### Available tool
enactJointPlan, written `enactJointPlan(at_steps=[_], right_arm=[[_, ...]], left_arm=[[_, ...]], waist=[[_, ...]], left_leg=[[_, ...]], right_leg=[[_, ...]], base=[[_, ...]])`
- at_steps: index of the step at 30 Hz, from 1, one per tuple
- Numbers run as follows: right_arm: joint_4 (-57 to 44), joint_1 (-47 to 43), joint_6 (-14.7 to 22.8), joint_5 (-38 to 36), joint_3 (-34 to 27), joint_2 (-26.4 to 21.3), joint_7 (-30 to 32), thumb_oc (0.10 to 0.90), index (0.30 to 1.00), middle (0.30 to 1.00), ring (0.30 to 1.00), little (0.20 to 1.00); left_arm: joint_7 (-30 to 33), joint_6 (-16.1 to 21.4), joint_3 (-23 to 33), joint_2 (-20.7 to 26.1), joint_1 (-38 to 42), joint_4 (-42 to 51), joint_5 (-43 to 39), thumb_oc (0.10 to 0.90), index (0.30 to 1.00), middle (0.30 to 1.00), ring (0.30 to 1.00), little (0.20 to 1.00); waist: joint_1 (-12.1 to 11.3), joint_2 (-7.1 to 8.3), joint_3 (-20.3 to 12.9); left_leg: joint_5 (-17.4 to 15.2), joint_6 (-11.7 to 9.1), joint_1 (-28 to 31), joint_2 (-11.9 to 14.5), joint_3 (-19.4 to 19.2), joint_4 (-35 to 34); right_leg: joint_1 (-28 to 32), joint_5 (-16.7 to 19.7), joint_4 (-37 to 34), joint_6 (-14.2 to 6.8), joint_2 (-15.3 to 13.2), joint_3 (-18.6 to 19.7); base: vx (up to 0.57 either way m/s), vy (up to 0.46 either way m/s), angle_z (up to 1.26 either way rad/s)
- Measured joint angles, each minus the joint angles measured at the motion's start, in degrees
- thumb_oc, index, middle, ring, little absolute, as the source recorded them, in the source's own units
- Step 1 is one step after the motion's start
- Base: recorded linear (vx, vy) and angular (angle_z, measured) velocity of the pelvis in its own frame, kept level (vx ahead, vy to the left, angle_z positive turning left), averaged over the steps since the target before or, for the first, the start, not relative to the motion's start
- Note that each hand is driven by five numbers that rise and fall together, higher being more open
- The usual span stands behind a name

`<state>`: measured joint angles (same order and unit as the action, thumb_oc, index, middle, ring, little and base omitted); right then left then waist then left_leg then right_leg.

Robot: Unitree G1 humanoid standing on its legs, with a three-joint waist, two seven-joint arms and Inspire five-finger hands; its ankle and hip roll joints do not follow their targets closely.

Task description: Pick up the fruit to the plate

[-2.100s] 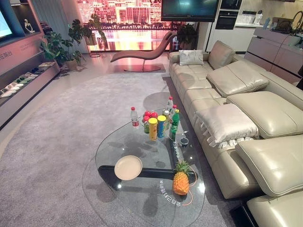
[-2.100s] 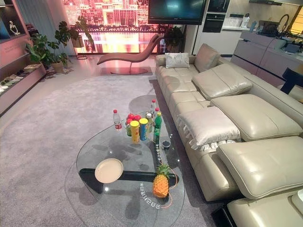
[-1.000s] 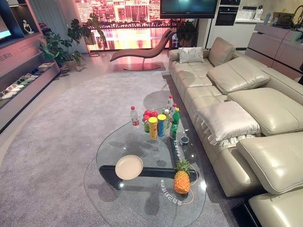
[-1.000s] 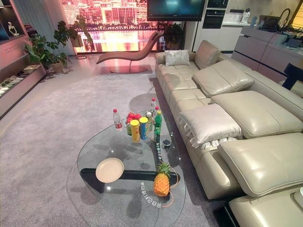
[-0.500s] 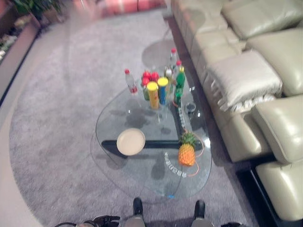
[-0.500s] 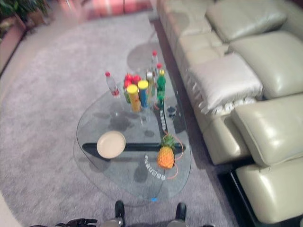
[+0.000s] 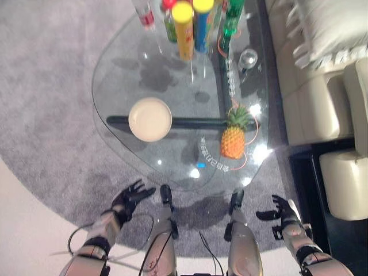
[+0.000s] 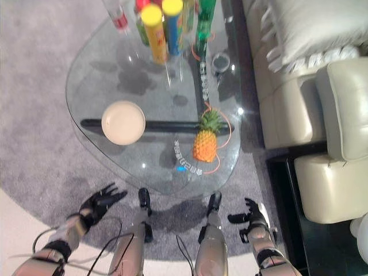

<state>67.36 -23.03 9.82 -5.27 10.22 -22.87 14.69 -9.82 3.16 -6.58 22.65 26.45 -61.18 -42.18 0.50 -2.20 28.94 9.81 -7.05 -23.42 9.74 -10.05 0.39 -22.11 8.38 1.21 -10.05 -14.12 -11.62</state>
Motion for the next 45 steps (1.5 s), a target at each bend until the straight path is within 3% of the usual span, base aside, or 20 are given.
enactJointPlan(at_steps=[11, 17, 32, 38, 45], right_arm=[[-1.1, -4.9, 0.6, -2.7, 0.8, 0.0, 1.5, 0.800, 0.900, 0.900, 0.900, 0.900], [-1.1, -7.3, 0.7, -4.0, 1.2, -0.1, 1.5, 0.800, 0.900, 0.900, 0.900, 0.900], [-2.7, -8.9, 0.7, -7.2, 1.5, -2.1, 2.7, 0.800, 0.900, 0.900, 0.900, 0.900], [-2.8, -10.3, 1.8, -9.4, 0.9, -2.5, 10.8, 0.800, 0.900, 0.900, 0.900, 0.900], [-7.7, -11.2, 4.9, -17.6, -3.8, -4.6, 18.3, 0.800, 0.900, 0.900, 0.900, 0.900]], left_arm=[[3.7, -1.1, -1.8, -0.6, 0.9, -0.8, 0.0, 0.800, 0.900, 0.900, 0.900, 0.900], [6.8, -1.2, -1.8, -0.7, 1.1, -1.1, 0.0, 0.800, 0.900, 0.900, 0.900, 0.900], [13.1, -0.5, -1.7, -0.7, 2.8, -1.2, 1.6, 0.800, 0.900, 0.900, 0.900, 0.900], [13.1, 0.0, -1.9, -0.7, 3.1, -1.3, 1.9, 0.800, 0.900, 0.900, 0.900, 0.900], [13.6, 0.2, -2.3, -0.7, 2.9, -1.3, 2.1, 0.800, 0.900, 0.900, 0.900, 0.900]], waist=[[0.4, 0.55, 1.1], [-0.1, 0.80, 1.3], [-0.2, 0.79, 1.3], [-0.3, 0.79, 1.3], [-0.3, 0.79, 1.3]], left_leg=[[-1.7, 0.8, -11.5, 0.2, 2.7, 9.7], [-2.4, 0.4, -16.2, 1.4, 2.9, 13.7], [-2.3, 0.5, -17.9, 1.7, 3.2, 13.7], [-2.3, 0.5, -17.9, 1.7, 3.4, 13.7], [-2.3, 0.5, -17.9, 1.7, 3.4, 13.7]], right_leg=[[-15.4, -7.5, 18.7, 1.2, -2.0, 2.8], [-21.0, -8.0, 22.9, 2.0, -1.7, 4.2], [-23.2, -8.4, 23.9, 2.6, -1.4, 4.1], [-23.2, -8.7, 24.7, 2.9, -1.5, 3.9], [-23.2, -8.9, 24.5, 2.7, -1.5, 3.8]], base=[[-0.09, -0.018, 0.05], [-0.02, -0.012, -0.08], [0.00, -0.004, -0.01], [0.00, -0.008, 0.02], [0.00, 0.000, 0.00]])
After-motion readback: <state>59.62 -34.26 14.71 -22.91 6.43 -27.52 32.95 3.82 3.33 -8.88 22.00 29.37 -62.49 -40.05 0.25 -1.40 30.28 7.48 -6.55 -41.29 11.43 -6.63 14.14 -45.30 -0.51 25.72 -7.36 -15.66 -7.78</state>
